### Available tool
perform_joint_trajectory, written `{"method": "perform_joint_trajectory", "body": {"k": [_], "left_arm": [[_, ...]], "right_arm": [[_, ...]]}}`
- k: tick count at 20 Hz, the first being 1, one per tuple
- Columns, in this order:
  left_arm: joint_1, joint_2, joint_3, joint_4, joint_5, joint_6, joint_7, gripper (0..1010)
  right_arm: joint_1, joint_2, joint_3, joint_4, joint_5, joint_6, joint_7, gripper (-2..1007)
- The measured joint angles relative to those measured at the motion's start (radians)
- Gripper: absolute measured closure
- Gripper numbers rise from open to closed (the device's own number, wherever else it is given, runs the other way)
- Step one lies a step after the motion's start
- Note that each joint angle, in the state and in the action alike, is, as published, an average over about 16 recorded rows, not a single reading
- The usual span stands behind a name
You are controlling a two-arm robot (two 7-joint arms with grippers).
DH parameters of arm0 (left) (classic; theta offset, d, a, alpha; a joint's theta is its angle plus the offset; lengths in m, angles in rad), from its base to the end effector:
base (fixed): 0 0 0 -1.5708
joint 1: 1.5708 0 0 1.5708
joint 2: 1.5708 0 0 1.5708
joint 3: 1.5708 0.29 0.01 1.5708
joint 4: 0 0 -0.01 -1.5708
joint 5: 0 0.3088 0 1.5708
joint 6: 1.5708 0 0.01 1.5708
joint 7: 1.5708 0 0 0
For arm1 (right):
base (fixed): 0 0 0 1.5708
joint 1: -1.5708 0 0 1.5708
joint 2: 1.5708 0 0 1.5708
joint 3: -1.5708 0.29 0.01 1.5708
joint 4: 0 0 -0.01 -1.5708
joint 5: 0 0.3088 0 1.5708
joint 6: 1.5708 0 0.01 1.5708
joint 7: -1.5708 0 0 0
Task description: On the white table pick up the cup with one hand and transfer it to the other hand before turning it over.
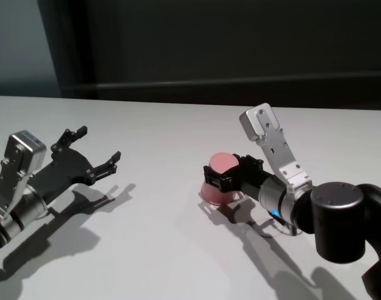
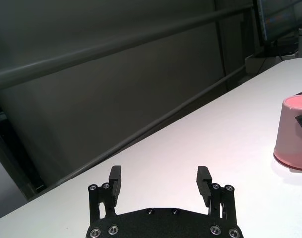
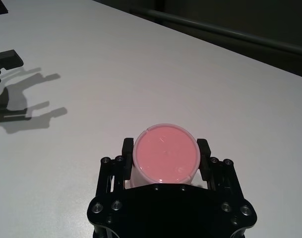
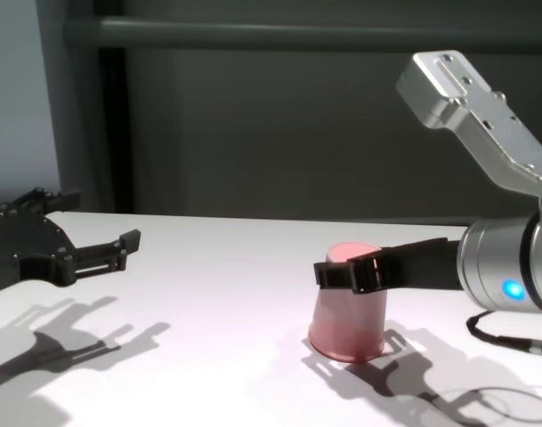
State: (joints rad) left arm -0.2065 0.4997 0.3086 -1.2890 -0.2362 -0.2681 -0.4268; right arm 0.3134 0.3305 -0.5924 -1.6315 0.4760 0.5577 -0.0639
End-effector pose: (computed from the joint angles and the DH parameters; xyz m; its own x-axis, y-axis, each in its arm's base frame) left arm 0.3715 0.1017 -0.3144 0.5644 0.7694 0.2992 -0.8163 0.5742 0.0630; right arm 0.3590 0.0823 -0.2306 0.5060 -0.8625 -0.0026 0.7869 0.4629 -0.4080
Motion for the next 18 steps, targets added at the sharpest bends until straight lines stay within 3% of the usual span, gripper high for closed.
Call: {"method": "perform_joint_trajectory", "body": {"k": [7, 18], "left_arm": [[0.0, 0.0, 0.0, 0.0, 0.0, 0.0, 0.0, 9], [0.0, 0.0, 0.0, 0.0, 0.0, 0.0, 0.0, 9]], "right_arm": [[-0.002, -0.003, 0.004, 0.001, 0.0, 0.003, 0.002, 219], [-0.002, -0.002, 0.003, 0.0, 0.001, 0.001, 0.001, 50]]}}
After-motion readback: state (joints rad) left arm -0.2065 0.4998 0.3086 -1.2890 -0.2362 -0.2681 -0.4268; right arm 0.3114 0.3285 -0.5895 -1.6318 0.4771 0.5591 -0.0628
